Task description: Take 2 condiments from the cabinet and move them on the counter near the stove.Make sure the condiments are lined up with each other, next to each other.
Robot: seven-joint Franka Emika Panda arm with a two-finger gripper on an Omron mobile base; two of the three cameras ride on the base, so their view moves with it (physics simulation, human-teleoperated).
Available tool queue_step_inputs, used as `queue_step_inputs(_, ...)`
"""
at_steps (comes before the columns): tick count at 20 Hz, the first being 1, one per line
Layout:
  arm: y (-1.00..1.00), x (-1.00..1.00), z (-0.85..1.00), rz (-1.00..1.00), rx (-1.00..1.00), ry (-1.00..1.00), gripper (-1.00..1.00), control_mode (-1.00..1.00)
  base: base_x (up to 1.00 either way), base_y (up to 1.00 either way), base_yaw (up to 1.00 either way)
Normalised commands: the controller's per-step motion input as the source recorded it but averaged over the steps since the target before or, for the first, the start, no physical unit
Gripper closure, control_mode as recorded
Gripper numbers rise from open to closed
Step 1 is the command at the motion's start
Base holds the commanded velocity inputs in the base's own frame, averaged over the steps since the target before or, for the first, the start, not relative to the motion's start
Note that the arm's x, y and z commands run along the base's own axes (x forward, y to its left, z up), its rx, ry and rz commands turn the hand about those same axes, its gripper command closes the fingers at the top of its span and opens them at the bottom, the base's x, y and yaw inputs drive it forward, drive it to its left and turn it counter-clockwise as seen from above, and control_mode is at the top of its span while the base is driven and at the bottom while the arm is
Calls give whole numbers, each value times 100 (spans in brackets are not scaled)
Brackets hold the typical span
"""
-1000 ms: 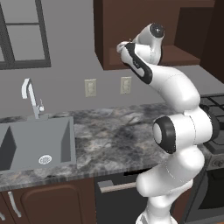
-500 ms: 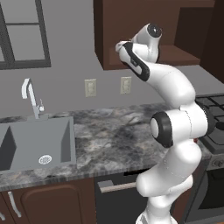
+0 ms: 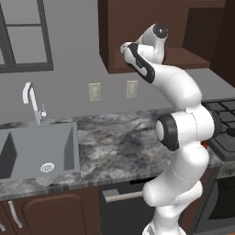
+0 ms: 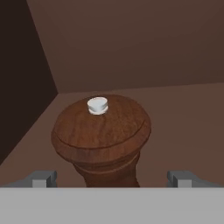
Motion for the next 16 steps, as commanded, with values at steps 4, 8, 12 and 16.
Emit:
queue_step_inputs(4,1,4,-4,0,0,0,100,-100,0,0,0)
queue_step_inputs(8,0,5,-2,0,0,0,100,-100,0,0,0)
queue_step_inputs(12,0,0,0,0,0,0,100,-100,0,0,0)
queue_step_inputs(16,0,-30,0,0,0,-6,100,-100,0,0,0)
